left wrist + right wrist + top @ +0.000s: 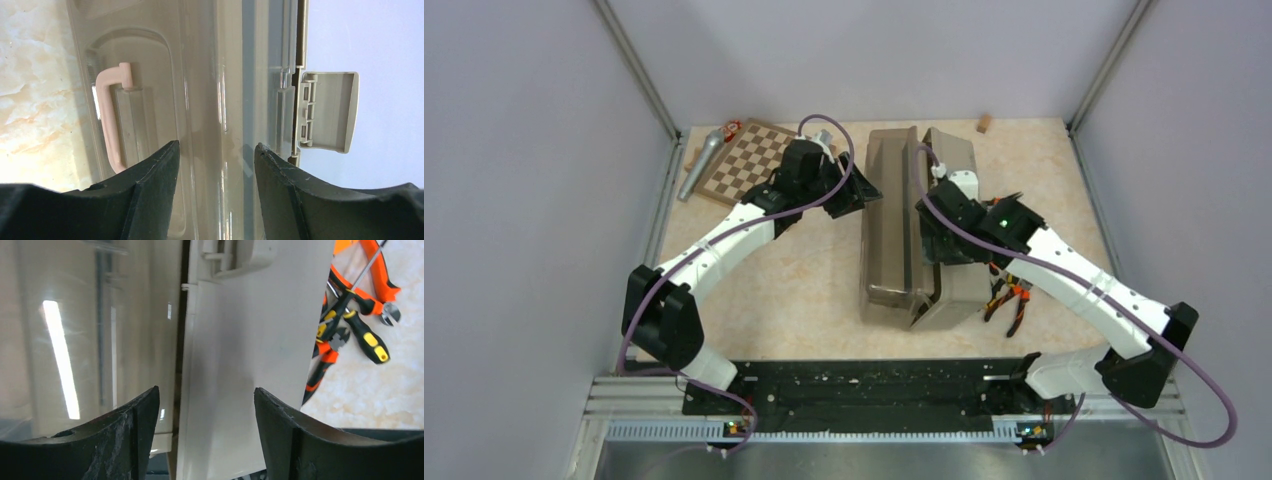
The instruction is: Pack the tool kit
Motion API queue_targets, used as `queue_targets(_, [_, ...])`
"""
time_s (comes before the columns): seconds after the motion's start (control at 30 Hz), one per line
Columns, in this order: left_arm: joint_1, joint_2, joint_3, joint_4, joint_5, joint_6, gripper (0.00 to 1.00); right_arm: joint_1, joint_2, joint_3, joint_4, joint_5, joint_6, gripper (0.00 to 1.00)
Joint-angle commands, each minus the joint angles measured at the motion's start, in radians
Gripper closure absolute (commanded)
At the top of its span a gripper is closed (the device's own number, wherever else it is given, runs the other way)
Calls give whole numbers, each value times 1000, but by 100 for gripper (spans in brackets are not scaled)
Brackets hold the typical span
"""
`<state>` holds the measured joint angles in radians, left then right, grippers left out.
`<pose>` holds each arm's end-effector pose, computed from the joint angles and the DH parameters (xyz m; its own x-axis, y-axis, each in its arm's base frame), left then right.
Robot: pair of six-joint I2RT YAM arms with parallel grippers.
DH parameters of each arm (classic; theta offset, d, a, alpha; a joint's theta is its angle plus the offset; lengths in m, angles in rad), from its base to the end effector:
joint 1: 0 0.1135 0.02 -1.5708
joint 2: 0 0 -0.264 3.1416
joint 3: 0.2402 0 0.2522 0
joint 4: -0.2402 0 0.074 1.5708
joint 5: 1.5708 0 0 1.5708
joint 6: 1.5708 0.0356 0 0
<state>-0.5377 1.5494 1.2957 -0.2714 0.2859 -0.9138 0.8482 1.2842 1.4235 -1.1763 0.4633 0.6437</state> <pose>0.3042 -0.1931 0.3198 -0.8180 -0.3967 -0.4165 0.0872 0.6302 -0.7715 0.1663 0.1646 0.3690 -0.7679 -0.0591 -0.6379 -0.0747 0.9972 -0.0024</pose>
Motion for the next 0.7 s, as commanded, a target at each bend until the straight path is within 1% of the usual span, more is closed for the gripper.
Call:
queue_targets(0.0, [-6,-19,8,40,20,7,39,14,30,-22,-46,109,72,32])
queue_targets(0.17, [-5,-29,3,29,10,16,39,14,60,-26,-137,214,126,36])
queue_targets(0.33, [-4,-41,-4,14,-6,29,39,-4,54,-42,-152,237,127,48])
queue_targets(0.4, [-4,-48,-8,6,-19,39,38,-23,53,-72,-135,227,116,52])
queue_targets(0.5, [0,-63,-18,-16,-42,52,38,-50,33,-113,-74,185,86,65])
queue_targets(0.57, [9,-79,-31,-25,-51,54,38,-67,9,-140,-17,144,56,68])
queue_targets(0.67, [32,-117,-67,-28,-62,55,38,-90,-22,-162,71,69,16,77])
